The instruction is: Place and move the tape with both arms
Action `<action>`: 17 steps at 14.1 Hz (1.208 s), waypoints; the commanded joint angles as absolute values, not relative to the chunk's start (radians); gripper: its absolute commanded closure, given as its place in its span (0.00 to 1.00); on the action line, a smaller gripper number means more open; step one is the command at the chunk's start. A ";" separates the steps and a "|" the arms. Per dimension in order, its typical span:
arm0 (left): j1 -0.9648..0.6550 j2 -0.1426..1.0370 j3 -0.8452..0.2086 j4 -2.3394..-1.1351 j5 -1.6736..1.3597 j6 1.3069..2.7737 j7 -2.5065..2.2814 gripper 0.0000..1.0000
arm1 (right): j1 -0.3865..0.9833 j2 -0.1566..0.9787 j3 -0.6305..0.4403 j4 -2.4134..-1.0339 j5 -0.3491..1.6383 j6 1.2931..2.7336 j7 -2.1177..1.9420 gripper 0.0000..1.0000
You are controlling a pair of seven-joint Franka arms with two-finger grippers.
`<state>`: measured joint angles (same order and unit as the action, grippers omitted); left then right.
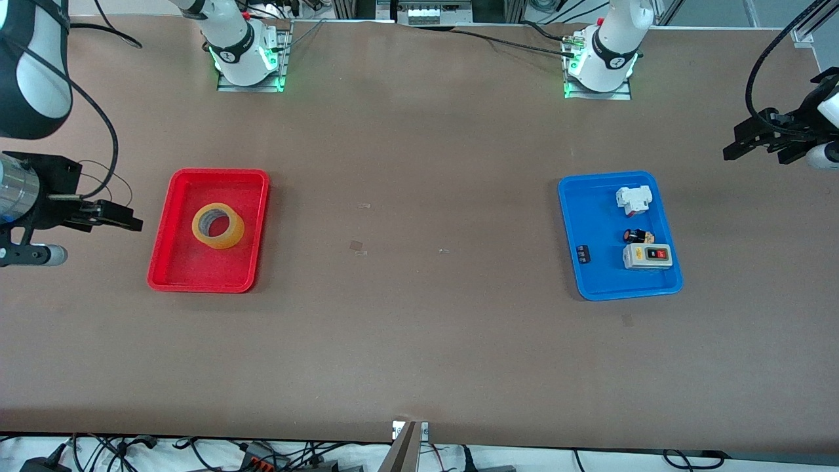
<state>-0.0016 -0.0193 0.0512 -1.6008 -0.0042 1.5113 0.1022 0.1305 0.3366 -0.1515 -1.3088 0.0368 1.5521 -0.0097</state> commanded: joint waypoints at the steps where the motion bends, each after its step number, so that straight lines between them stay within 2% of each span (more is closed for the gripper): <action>1: -0.002 -0.029 0.045 -1.597 0.009 1.497 0.086 0.00 | 0.120 0.345 -0.150 -1.267 0.049 1.520 -0.026 0.00; 2: -0.003 -0.029 0.044 -1.595 0.009 1.497 0.086 0.00 | 0.091 0.328 -0.141 -1.270 0.055 1.505 -0.022 0.00; 4: -0.003 -0.031 0.044 -1.595 0.009 1.497 0.086 0.00 | -0.015 0.322 -0.010 -1.272 0.040 1.483 -0.025 0.00; 5: -0.003 -0.031 0.044 -1.595 0.009 1.497 0.084 0.00 | -0.031 0.322 0.007 -1.273 0.031 1.489 -0.026 0.00; 8: -0.003 -0.031 0.044 -1.595 0.009 1.497 0.084 0.00 | -0.005 0.286 0.008 -1.331 -0.035 1.535 -0.023 0.00; 11: -0.002 -0.031 0.044 -1.595 0.009 1.497 0.084 0.00 | -0.012 0.183 0.008 -1.497 -0.025 1.653 -0.023 0.00; 17: -0.002 -0.035 0.044 -1.595 0.009 1.496 0.086 0.00 | -0.017 0.124 0.009 -1.603 -0.023 1.664 -0.025 0.00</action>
